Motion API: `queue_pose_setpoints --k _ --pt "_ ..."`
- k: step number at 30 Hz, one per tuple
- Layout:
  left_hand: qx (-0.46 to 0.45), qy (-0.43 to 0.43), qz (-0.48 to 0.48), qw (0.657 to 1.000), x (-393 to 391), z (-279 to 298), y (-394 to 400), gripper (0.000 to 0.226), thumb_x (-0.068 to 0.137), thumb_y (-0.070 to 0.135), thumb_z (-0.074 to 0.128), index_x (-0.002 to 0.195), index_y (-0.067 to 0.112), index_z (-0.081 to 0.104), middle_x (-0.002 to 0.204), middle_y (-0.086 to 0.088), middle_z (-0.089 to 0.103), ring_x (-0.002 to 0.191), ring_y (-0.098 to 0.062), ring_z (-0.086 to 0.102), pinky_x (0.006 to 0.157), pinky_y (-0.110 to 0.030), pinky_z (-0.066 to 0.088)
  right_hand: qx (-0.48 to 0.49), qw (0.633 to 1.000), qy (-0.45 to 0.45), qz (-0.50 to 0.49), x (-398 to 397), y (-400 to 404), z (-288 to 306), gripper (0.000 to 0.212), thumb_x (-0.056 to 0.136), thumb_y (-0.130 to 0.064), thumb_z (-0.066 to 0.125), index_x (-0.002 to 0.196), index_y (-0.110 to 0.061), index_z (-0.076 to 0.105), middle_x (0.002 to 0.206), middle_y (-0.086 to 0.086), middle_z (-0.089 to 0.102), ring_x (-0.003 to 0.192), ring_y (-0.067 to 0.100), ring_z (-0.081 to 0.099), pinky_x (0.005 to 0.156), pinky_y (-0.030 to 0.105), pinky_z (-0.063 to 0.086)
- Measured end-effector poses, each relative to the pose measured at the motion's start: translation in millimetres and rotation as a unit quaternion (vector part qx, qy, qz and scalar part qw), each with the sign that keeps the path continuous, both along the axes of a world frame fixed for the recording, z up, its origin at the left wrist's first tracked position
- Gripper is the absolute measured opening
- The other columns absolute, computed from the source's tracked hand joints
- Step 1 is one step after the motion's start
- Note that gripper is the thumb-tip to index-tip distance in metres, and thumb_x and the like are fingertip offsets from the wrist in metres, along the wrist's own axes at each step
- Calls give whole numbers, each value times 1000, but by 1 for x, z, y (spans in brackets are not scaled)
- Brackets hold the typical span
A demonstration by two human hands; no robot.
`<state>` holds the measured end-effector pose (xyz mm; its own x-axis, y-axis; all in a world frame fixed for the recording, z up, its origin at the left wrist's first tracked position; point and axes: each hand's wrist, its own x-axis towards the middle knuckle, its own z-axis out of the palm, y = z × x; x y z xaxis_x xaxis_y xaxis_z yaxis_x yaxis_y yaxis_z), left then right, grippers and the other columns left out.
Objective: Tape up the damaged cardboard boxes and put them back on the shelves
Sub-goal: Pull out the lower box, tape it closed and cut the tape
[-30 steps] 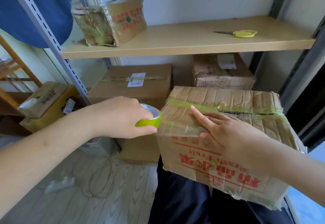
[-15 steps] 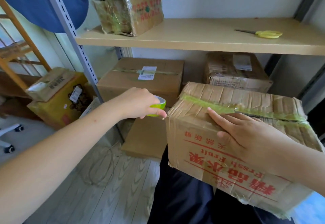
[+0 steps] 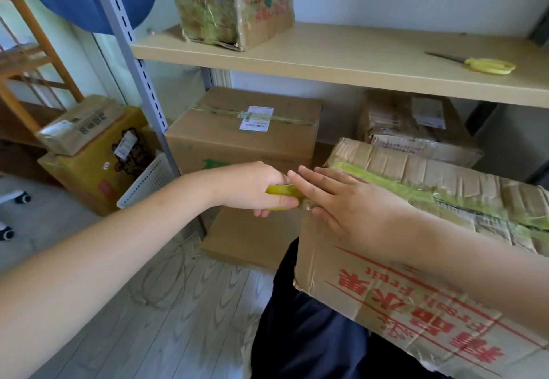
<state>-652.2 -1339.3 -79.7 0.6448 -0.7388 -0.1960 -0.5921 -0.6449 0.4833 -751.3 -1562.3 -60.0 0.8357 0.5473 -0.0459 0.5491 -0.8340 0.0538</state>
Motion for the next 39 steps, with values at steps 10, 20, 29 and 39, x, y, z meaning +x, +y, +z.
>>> queue_pose_setpoints --k 10,20,29,39 --pt "-9 59 -37 998 3 6 -16 27 95 51 54 91 29 69 86 6 71 81 -15 65 75 -37 51 44 983 -142 106 -20 -17 9 51 91 -14 58 141 -24 54 152 -5 44 137 24 45 109 51 40" --pt "0 39 -48 998 5 17 -25 32 92 53 59 76 26 66 74 7 68 62 -9 58 59 -27 43 162 984 10 80 -12 -19 18 32 103 -31 47 131 -21 59 130 -6 53 123 8 48 106 24 39" --pt "41 87 -14 995 32 55 -50 19 92 36 51 96 29 68 86 13 73 79 -1 67 78 -25 51 223 879 -314 -282 84 -131 79 27 99 -22 49 113 -8 67 115 11 58 106 33 54 90 38 45" --pt "-132 -145 55 979 51 87 -112 14 94 40 48 89 38 62 89 20 60 82 -2 58 70 -29 50 120 844 -146 -502 139 -198 119 18 98 -12 54 95 -6 70 95 10 68 82 24 60 66 27 47"
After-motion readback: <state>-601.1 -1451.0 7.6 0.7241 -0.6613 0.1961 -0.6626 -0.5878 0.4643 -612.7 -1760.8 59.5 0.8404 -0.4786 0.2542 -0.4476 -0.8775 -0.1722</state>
